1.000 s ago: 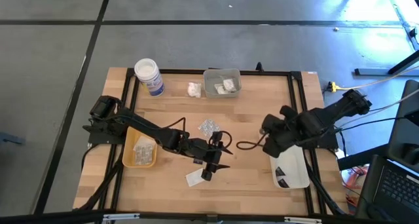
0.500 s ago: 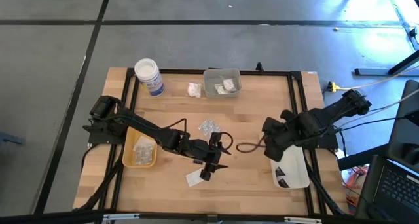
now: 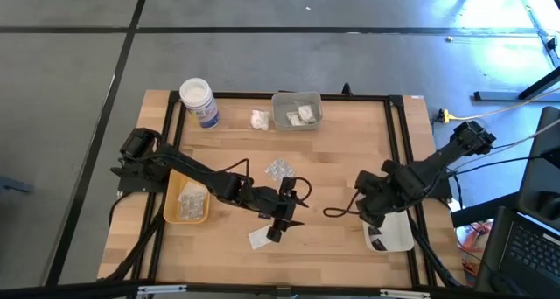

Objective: Pick & Place Travel size toiletries
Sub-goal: Put the blue shaving cream into the white bin

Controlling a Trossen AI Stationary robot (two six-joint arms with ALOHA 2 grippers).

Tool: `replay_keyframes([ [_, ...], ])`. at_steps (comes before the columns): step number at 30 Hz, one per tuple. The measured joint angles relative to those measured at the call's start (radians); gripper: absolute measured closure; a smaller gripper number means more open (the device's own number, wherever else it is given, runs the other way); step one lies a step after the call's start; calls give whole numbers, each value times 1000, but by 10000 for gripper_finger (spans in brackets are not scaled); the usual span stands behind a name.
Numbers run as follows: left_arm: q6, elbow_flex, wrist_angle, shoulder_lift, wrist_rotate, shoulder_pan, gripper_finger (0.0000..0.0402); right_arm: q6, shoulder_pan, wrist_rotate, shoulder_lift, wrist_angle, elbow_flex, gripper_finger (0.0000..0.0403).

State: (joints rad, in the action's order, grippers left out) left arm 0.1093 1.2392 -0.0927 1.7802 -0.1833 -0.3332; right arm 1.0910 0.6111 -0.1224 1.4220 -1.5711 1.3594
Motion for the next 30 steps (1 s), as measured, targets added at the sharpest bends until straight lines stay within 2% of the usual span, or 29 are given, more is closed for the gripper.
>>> replay_keyframes([
  [6, 0, 0, 1, 0, 1, 0, 168, 75, 23, -3, 0, 0, 0, 403],
  [21, -1, 0, 1, 0, 3, -2, 169, 344, 186, -71, -1, 19, -4, 403],
  [30, 0, 0, 1, 0, 32, -2, 169, 365, 202, -50, -1, 149, -147, 403],
])
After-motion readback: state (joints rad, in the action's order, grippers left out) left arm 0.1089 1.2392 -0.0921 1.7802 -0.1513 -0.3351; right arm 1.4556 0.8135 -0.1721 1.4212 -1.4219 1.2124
